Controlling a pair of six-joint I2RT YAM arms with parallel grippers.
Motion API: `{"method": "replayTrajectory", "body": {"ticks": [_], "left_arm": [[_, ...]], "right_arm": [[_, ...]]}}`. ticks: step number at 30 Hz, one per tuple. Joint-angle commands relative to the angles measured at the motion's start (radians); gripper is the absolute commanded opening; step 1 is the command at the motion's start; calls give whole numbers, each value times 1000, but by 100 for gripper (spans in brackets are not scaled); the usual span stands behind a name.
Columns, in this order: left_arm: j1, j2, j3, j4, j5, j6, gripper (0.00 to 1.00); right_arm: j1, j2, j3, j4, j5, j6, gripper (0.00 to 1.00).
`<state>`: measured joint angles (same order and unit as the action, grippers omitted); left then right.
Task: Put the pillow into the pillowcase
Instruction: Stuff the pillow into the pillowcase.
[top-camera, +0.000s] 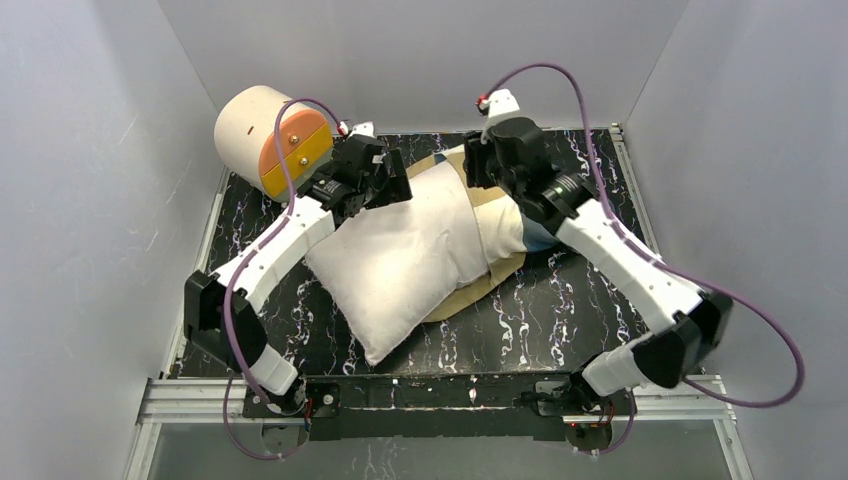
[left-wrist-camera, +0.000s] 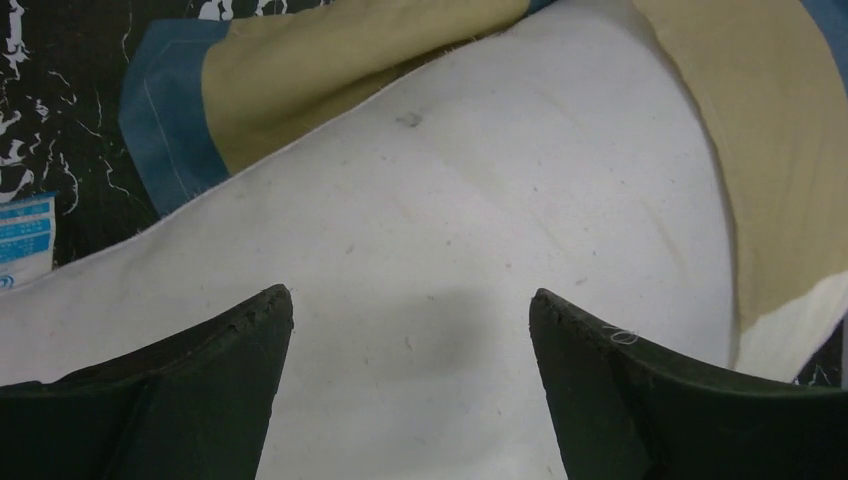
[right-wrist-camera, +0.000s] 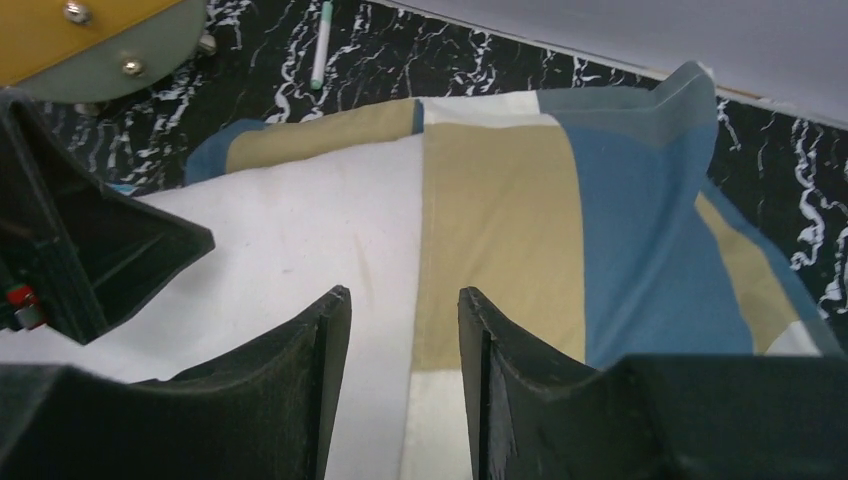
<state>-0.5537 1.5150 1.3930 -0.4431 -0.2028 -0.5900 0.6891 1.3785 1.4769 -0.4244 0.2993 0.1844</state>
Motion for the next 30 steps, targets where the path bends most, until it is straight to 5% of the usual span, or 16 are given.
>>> {"method": "replayTrajectory", "body": {"ticks": [1, 6, 10, 21, 26, 30], "left_arm": [[29, 88, 73, -64, -25, 94, 87], [37, 176, 48, -17, 27, 94, 90], [37, 204, -26, 0, 34, 80, 82], [37, 101, -210, 163, 90, 79, 1], [37, 83, -231, 183, 113, 75, 0], [37, 48, -247, 210, 119, 68, 0]], "right_arm": [[3, 133, 144, -60, 102, -153, 53], [1, 249, 227, -43, 70, -286, 57], [0, 385, 326, -85, 59, -344, 62], [0, 657, 549, -162, 88, -351, 63], [1, 730, 595, -156, 116, -379, 62], [0, 772, 626, -135, 157, -404, 49]]}}
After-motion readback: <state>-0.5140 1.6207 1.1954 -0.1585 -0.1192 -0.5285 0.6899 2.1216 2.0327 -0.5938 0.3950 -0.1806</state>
